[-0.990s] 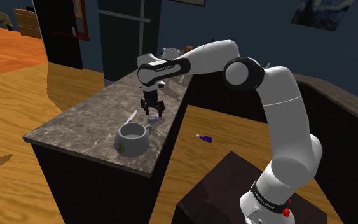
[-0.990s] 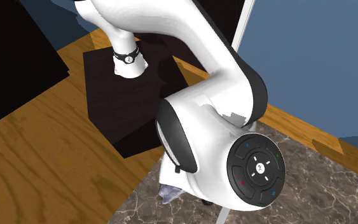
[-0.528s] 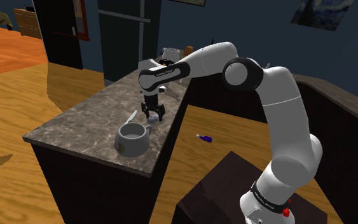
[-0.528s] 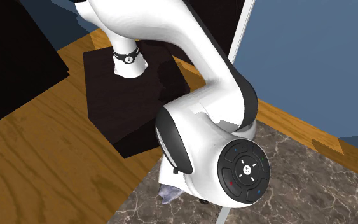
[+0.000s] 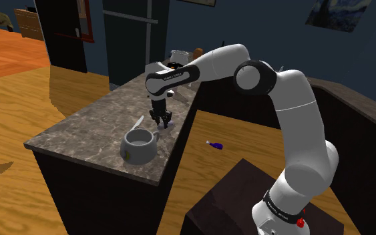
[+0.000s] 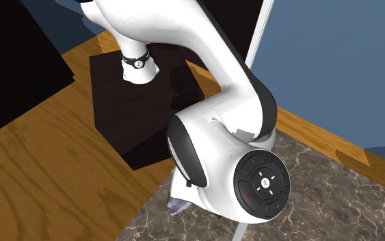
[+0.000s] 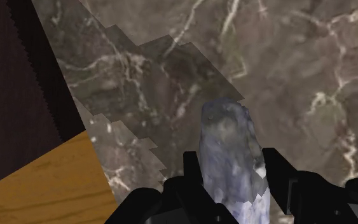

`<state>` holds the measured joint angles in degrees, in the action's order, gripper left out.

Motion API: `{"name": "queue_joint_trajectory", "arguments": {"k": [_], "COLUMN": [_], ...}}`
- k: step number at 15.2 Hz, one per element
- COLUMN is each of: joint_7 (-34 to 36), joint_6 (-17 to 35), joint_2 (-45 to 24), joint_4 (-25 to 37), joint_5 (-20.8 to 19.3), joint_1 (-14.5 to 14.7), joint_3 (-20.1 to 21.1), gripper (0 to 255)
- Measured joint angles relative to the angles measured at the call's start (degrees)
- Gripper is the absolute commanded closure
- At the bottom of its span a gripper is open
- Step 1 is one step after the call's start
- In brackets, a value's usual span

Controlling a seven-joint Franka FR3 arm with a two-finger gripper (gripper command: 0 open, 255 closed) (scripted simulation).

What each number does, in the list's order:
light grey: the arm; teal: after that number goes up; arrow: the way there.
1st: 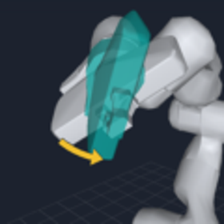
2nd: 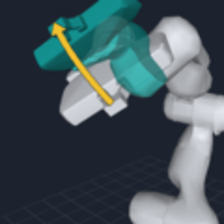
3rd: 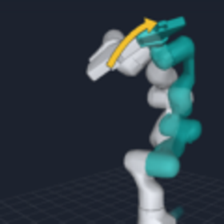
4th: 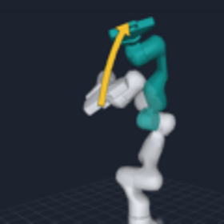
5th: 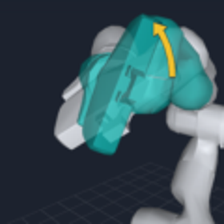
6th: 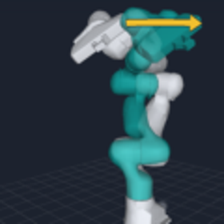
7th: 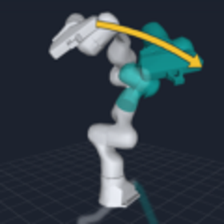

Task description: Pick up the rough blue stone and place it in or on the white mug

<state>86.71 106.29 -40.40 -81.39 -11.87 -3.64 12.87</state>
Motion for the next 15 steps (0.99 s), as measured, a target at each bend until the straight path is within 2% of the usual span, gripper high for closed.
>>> {"name": "queue_joint_trajectory", "arguments": {"k": [7, 15], "joint_7": [0.0, -0.6], "joint_6": [-0.3, -4.6], "joint_2": [0.2, 2.7], "joint_4": [0.1, 1.9], "joint_5": [0.0, 0.6], "joint_1": [0.0, -0.1], "joint_3": [0.0, 0.4], "gripper": [255, 255]}}
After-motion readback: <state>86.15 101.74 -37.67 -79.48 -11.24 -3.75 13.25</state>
